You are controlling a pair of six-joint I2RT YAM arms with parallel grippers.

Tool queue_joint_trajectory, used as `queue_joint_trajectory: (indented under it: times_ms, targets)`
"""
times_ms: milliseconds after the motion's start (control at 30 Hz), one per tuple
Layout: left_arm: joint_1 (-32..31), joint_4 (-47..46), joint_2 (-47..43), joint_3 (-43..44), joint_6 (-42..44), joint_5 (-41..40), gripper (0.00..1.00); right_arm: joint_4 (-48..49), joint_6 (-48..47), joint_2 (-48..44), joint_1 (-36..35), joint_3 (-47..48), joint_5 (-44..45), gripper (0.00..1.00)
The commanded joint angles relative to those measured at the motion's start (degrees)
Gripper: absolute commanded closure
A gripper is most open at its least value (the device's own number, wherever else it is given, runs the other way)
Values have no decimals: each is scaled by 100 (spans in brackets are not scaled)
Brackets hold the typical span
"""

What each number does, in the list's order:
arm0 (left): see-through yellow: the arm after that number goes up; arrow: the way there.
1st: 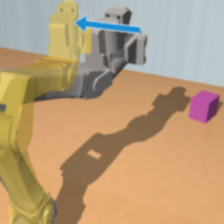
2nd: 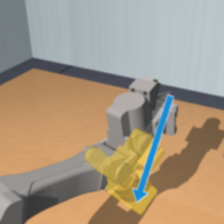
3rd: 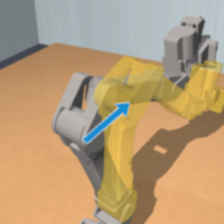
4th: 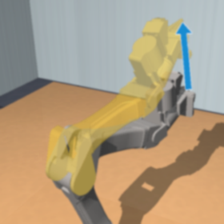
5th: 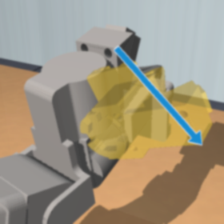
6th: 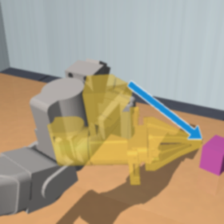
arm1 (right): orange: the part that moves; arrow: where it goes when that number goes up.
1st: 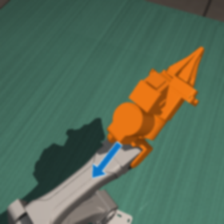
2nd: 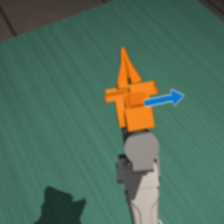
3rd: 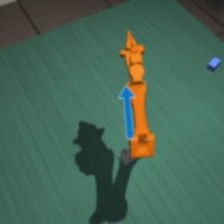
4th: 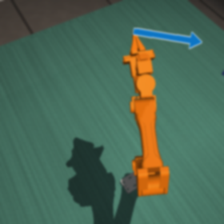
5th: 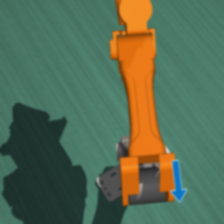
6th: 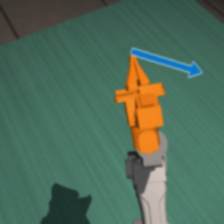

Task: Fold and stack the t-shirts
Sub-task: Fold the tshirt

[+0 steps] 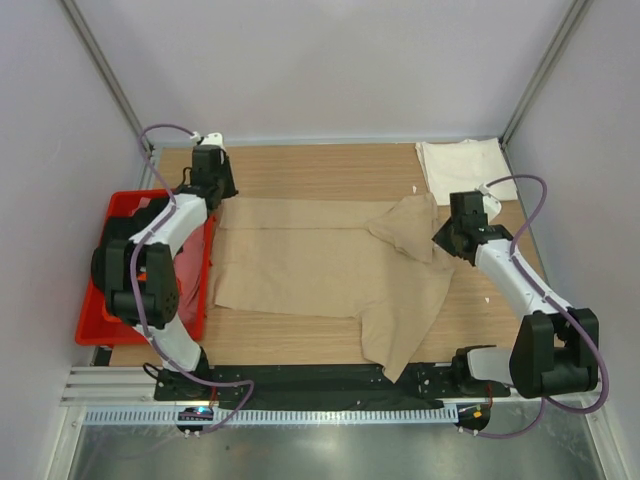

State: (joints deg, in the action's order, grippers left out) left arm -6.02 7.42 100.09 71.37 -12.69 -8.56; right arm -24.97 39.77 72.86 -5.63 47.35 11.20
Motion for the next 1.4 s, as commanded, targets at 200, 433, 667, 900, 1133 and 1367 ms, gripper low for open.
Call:
queue_joint_trajectory:
  times_ms: [200,433,667,900,1133,1367]
  targets:
    - [-759,550,-859,44,-629,450,72,-1528,1278,228,-8,547,313,74]
    - [-1296,726,-1527,-756,-1648,820,72,-1185,1428,720,167,64,505,75]
    - [-1490,1218,-2116,-1362,-2210,715,72,-1186,1358,888,710,-348,936,76]
    - [-1569,1218,-2073,-1372,-2449,995,71,-974,1060,967,1362,-447,1068,76]
    - [-1578,1490,-1731,-827,-2256,900,70,-1115,743,695,1565,28,595,78]
    - [-1578,1587,-1748,-844,-2168,900,69,-852,866,378,1424,-6,-855,89]
